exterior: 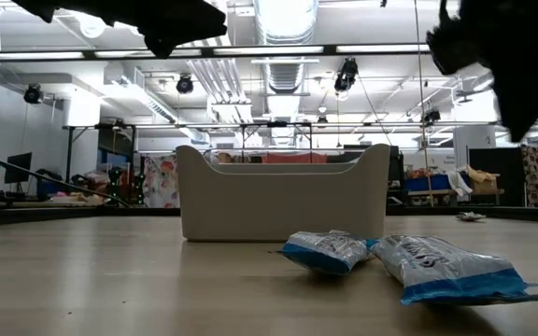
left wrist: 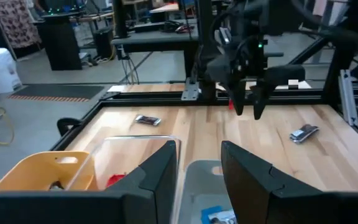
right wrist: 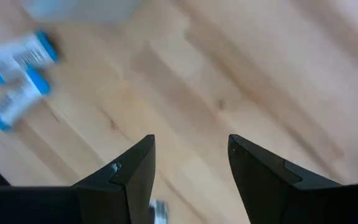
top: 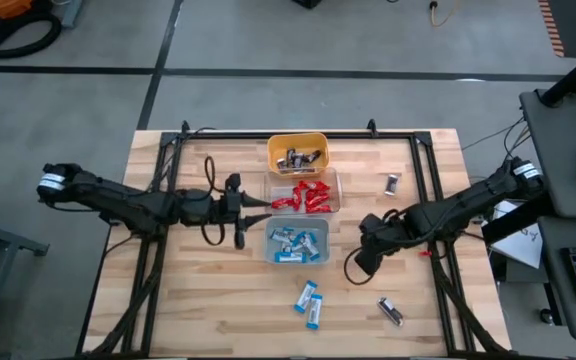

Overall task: Organize candy in baskets
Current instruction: Put the brown chocolate bar into the yellow bin

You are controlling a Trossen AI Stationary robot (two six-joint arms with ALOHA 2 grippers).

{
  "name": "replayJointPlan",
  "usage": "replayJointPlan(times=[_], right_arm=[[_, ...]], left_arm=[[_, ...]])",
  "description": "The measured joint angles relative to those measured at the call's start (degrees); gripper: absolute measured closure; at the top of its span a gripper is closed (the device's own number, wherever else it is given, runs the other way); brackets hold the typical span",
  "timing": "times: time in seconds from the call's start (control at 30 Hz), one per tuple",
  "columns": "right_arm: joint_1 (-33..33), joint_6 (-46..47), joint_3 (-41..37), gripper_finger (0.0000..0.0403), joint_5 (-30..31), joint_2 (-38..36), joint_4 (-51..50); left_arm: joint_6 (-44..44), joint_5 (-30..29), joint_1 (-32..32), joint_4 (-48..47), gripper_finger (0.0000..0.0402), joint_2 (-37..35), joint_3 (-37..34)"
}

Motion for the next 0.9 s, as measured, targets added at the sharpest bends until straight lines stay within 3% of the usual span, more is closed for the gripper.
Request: replayJointPlan(times=[0.43,0.7,0.9], right_arm=[[10.19,13.5,0.0,0.0211,-24.98,10.07,-2.16],[16.75,23.76,0.0,0.0211,-24.98,12.99,6.23],[18.51,26.09,0.0,0.0211,-22.06,16.64,9.72]], left_arm=[[-1.46,-0.11,-0.62,0.27,0.029,0.18,-0.44],[-1.46,-0.11,-0.57,0.25,0.029,0.2,-0.44],[-1.46,-0.11,-0.57,0.49,0.029,0.22,-0.44]])
